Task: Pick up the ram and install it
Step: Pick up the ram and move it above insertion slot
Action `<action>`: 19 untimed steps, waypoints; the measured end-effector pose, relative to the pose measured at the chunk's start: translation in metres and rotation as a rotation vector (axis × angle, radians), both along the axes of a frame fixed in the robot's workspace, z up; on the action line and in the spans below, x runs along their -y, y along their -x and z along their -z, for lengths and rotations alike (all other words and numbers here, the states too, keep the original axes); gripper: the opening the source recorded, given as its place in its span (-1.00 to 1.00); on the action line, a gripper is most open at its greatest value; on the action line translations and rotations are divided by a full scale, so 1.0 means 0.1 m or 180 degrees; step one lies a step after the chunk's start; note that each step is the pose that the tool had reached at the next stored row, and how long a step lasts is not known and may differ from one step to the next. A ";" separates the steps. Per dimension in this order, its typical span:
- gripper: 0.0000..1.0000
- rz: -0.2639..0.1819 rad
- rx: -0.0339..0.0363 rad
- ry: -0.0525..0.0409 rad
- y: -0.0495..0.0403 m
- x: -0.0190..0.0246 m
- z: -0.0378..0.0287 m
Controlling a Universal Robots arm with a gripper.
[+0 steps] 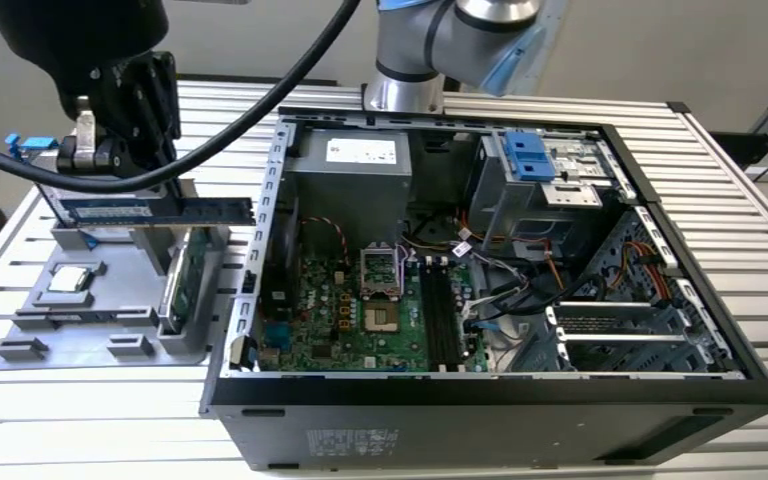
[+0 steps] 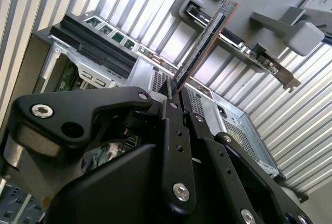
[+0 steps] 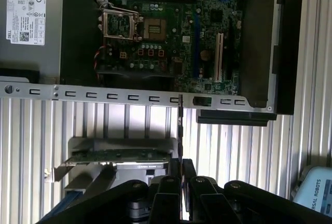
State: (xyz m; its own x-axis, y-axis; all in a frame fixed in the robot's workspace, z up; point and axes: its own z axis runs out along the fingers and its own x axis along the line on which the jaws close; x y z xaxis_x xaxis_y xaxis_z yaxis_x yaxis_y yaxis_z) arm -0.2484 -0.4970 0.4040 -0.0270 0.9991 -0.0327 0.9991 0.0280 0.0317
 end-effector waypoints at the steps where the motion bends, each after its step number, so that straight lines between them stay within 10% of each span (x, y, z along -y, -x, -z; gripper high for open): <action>1: -1.00 0.0000 0.0000 0.0000 -0.010 0.000 0.000; 19: -1.00 0.0000 0.0000 0.0000 -0.210 -0.002 0.001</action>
